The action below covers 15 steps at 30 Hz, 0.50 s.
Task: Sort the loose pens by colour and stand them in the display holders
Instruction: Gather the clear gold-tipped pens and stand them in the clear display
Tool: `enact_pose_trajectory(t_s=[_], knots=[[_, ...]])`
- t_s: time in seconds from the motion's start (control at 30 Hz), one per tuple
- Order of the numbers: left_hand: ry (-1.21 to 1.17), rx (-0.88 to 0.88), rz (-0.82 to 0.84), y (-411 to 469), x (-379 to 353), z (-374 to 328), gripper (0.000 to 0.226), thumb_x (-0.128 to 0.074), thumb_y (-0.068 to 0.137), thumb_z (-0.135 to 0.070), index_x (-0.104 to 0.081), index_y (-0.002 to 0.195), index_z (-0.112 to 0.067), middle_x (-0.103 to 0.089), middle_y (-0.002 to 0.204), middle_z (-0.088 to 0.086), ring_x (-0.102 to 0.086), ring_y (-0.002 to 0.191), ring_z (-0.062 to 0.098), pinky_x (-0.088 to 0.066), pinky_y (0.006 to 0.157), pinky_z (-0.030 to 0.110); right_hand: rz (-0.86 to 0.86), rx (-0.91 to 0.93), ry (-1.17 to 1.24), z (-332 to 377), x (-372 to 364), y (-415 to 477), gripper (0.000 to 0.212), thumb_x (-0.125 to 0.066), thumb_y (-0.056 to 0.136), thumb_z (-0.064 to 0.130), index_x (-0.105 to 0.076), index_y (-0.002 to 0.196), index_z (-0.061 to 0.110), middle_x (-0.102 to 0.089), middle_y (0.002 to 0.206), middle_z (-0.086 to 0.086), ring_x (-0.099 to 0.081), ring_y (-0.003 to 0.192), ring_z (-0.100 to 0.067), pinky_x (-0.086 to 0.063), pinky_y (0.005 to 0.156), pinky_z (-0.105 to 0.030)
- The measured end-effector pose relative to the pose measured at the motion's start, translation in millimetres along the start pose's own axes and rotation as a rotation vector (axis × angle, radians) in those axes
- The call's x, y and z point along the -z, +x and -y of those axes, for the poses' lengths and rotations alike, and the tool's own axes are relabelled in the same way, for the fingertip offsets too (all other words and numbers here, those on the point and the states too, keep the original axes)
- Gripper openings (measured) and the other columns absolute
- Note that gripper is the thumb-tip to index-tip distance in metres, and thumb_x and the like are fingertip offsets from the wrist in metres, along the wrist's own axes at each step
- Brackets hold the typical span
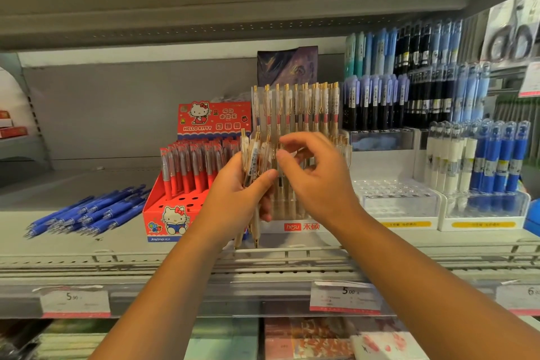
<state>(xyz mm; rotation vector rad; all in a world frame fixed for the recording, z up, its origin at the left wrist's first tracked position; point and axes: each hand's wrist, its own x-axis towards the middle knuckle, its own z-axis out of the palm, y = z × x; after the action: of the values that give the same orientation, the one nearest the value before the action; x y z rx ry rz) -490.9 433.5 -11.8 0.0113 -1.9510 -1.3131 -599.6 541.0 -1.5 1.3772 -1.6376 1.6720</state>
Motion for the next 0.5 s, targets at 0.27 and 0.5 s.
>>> enact_pose_trajectory(t_s=[0.27,0.5], knots=[[0.025,0.008,0.071,0.9,-0.3,2.4,0.022,-0.059,0.097,-0.014,-0.059,0.114,-0.029,-0.064,0.070,-0.006,-0.062,0.056,0.017,-0.055,0.051,0.031,0.135,-0.123,0.246,1.1,-1.1,1.5,0.024,-0.078,0.081,0.017,-0.063,0.097,0.026,-0.067,0.087,0.010,-0.064,0.084,-0.005,-0.053,0.077,-0.019],[-0.068,0.024,0.044,0.5,-1.2,1.3,0.014,-0.058,0.098,-0.017,-0.059,0.112,-0.021,-0.069,0.079,0.003,-0.068,0.063,0.019,-0.057,0.055,0.028,0.028,-0.189,0.312,0.4,2.5,3.7,0.019,-0.077,0.081,0.009,-0.066,0.094,0.017,-0.069,0.086,-0.001,-0.068,0.082,-0.012,-0.058,0.074,-0.023]])
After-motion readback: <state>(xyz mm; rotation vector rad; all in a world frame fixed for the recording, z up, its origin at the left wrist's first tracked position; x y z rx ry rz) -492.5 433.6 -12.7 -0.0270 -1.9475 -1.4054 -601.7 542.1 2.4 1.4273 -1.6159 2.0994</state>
